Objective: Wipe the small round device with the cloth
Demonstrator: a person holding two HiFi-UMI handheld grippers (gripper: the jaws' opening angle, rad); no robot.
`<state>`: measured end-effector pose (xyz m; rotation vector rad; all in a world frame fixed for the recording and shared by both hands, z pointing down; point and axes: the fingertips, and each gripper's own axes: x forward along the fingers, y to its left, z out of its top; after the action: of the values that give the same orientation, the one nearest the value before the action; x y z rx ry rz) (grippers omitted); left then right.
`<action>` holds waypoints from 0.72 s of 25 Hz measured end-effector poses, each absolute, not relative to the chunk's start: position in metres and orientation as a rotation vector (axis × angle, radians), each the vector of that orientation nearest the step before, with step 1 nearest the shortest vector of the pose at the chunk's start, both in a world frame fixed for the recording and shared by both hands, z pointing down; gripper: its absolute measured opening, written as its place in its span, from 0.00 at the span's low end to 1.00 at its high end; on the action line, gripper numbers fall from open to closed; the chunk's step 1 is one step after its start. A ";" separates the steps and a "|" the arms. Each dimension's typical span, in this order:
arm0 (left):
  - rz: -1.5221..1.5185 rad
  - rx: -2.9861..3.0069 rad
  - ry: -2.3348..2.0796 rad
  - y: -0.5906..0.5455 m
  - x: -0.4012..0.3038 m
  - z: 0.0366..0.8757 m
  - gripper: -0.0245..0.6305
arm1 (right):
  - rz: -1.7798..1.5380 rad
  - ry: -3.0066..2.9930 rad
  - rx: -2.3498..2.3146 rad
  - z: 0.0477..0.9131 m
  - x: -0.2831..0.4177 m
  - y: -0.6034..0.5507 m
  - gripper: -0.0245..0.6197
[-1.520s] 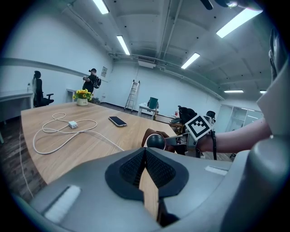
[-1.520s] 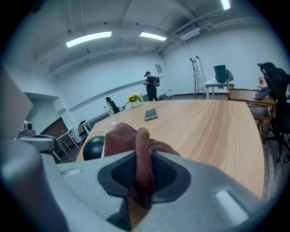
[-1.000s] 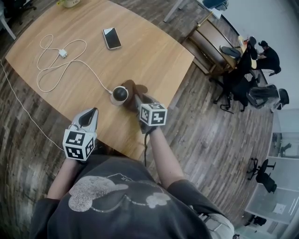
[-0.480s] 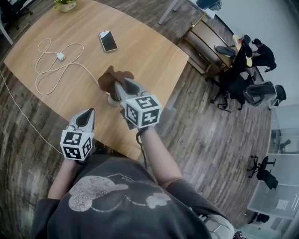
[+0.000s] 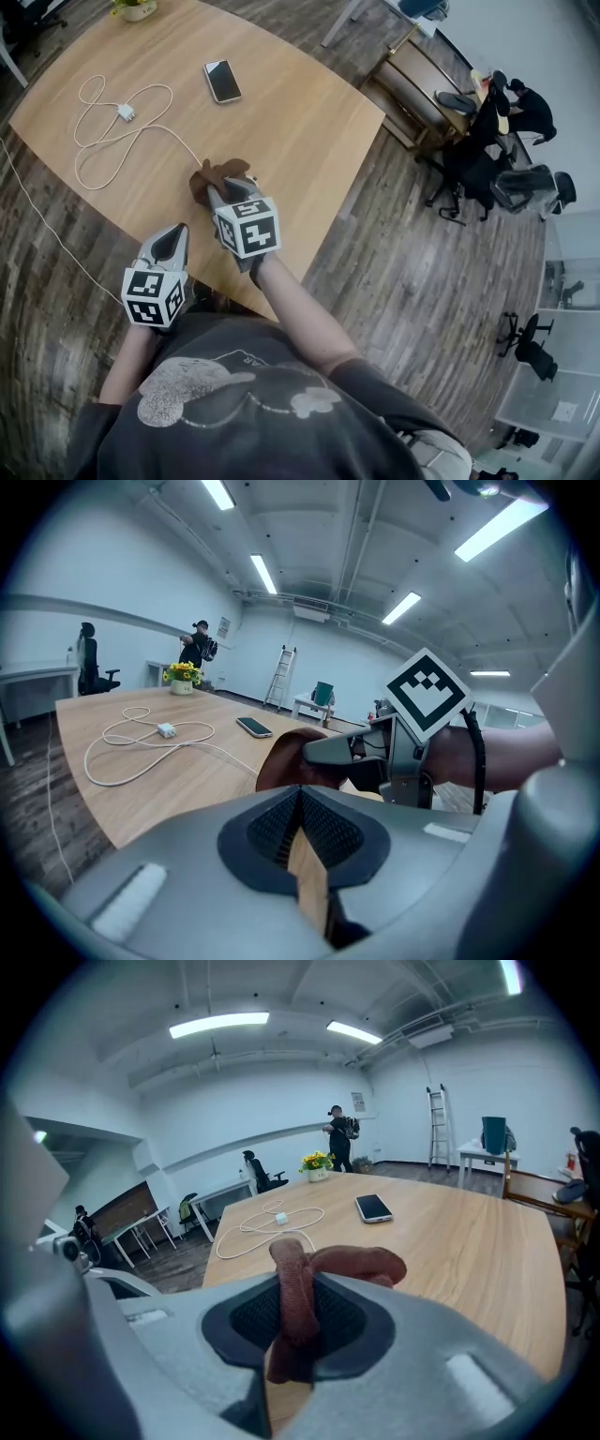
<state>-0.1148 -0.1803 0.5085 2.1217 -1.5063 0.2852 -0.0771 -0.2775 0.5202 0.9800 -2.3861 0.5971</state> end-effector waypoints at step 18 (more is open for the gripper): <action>0.302 2.110 -1.467 -0.174 -0.130 0.522 0.07 | 0.729 -2.248 1.007 0.578 -0.080 -0.242 0.14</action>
<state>-0.1302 -0.1744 0.5222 2.1097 -1.4669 0.3024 -0.0797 -0.2421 0.5783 1.0073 -2.2483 0.7295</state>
